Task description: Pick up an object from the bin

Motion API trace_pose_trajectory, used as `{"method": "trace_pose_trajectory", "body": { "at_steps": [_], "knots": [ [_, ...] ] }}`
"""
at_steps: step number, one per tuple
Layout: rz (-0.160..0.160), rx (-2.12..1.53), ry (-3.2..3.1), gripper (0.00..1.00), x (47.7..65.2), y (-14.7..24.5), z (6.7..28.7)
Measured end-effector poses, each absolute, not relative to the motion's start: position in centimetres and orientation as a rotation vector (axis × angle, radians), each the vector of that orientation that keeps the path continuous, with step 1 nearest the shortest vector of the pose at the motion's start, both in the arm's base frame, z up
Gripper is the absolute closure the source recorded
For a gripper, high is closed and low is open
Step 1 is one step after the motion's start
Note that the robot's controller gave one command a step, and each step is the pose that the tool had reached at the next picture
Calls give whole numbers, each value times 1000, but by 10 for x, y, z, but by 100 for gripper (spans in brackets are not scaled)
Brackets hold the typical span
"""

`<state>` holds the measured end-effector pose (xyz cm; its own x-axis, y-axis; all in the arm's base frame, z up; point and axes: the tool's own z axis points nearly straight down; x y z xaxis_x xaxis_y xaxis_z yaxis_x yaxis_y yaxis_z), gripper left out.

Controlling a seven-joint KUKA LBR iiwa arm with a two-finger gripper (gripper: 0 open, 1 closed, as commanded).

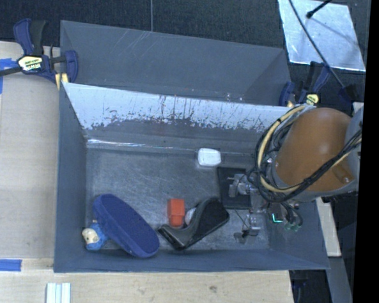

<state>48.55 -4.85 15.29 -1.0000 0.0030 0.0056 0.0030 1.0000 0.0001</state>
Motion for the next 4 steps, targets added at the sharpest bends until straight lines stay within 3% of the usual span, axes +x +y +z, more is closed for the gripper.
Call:
{"method": "trace_pose_trajectory", "body": {
  "at_steps": [1,2,3,4],
  "knots": [
    [-1,-174,-3140,0,491,-7,69],
    [3,-175,-3144,100,492,-10,73],
    [0,-112,-3147,100,502,-18,195],
    [2,459,-3118,100,523,-19,285]
  ]
}}
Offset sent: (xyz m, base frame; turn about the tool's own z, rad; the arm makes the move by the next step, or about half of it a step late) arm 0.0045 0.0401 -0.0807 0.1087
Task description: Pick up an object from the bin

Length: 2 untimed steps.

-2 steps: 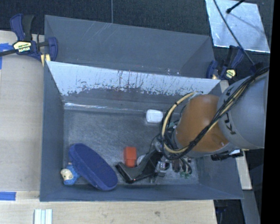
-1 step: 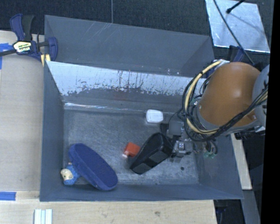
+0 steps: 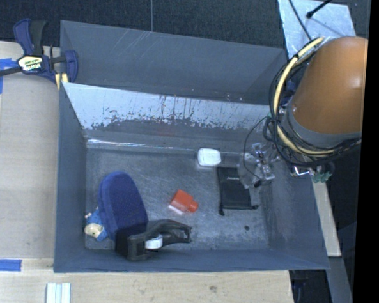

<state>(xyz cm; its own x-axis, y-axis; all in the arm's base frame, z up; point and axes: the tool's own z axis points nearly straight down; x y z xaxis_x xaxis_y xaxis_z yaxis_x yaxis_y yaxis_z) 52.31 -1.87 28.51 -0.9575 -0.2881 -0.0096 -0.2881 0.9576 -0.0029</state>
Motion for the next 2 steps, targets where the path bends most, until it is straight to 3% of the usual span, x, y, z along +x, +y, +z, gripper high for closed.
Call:
{"method": "trace_pose_trajectory", "body": {
  "at_steps": [1,2],
  "knots": [
    [0,-598,3090,100,500,-113,166],
    [-2,-606,3079,0,502,-109,171]
  ]
}}
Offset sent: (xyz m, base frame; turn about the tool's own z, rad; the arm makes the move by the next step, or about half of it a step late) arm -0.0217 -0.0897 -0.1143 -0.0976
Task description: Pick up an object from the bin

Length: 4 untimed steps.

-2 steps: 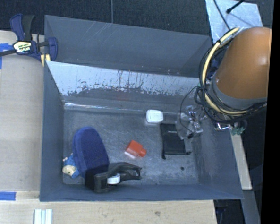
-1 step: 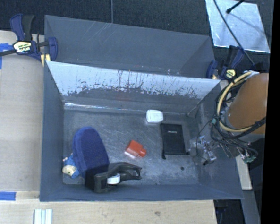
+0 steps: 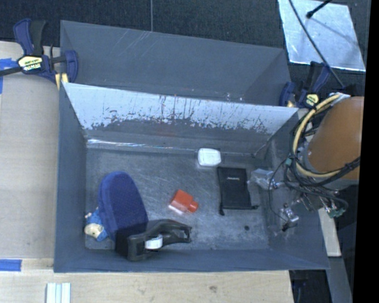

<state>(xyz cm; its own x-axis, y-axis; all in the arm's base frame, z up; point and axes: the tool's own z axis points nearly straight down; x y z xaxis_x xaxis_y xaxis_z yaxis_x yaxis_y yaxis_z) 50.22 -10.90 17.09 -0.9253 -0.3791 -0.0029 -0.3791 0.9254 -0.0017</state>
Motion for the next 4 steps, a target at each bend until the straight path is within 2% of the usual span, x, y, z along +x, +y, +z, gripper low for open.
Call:
{"method": "trace_pose_trajectory", "body": {
  "at_steps": [1,2,3,4],
  "knots": [
    [2,-551,3089,0,564,-94,98],
    [-1,-549,3088,100,563,-95,102],
    [-5,-621,3069,100,536,-83,183],
    [-1,-621,3076,0,535,-83,179]
  ]
}}
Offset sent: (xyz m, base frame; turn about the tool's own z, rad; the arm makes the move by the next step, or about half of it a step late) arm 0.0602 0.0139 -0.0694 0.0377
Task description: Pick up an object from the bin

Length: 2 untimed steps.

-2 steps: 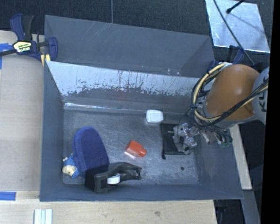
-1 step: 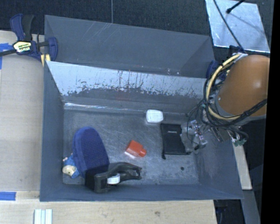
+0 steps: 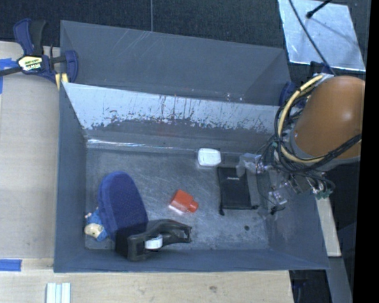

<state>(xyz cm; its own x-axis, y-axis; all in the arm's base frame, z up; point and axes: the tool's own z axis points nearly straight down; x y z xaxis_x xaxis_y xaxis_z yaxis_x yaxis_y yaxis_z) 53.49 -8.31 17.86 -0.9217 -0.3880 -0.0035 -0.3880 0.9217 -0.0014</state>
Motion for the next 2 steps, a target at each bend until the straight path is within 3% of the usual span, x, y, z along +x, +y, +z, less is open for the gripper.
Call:
{"method": "trace_pose_trajectory", "body": {
  "at_steps": [1,2],
  "knots": [
    [5,-696,3065,0,579,-61,77],
    [0,-693,3060,100,581,-63,82]
  ]
}}
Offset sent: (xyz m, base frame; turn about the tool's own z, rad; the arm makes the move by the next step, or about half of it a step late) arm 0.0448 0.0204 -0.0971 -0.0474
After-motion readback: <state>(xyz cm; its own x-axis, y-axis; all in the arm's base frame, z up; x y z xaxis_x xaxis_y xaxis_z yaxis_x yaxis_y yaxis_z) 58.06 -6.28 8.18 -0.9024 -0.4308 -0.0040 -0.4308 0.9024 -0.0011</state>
